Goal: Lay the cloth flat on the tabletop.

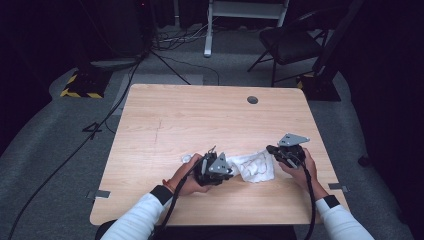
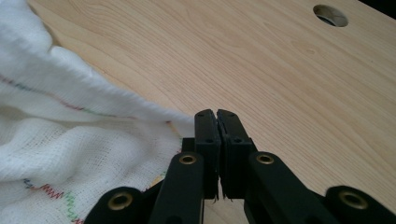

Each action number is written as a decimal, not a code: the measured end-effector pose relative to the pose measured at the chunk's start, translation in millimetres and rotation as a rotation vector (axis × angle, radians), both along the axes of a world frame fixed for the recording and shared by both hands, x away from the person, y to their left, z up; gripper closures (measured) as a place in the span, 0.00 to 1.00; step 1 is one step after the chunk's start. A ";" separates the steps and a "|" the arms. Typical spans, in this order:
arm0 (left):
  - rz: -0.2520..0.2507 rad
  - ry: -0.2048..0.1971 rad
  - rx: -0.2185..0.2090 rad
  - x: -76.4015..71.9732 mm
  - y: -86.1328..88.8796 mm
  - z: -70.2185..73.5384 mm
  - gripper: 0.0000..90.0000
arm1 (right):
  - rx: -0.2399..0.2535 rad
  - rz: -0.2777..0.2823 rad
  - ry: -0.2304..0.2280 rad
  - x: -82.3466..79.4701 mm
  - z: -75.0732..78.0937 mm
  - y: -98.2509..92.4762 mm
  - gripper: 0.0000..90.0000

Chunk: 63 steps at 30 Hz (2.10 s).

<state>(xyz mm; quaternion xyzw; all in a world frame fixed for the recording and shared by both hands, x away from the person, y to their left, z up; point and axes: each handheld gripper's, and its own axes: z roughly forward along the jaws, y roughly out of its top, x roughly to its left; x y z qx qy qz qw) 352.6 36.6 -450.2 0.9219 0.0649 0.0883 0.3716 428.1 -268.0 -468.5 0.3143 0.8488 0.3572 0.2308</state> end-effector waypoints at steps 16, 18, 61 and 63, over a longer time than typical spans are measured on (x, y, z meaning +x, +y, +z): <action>0.009 0.049 0.050 -47.4 17.2 -12.4 0.57 | -0.015 0.005 0.017 -14.9 -0.8 -0.3 0.78; 0.035 0.050 0.034 -47.3 27.1 -9.6 0.56 | -0.009 0.018 0.005 -20.0 3.4 0.4 0.75; 0.302 0.076 0.018 45.6 95.9 -21.8 0.96 | -0.087 0.232 0.075 -86.7 -0.2 0.5 0.97; 0.273 0.089 -0.004 40.5 86.5 -19.7 0.90 | -0.084 0.187 0.082 -84.5 -1.5 -8.8 0.95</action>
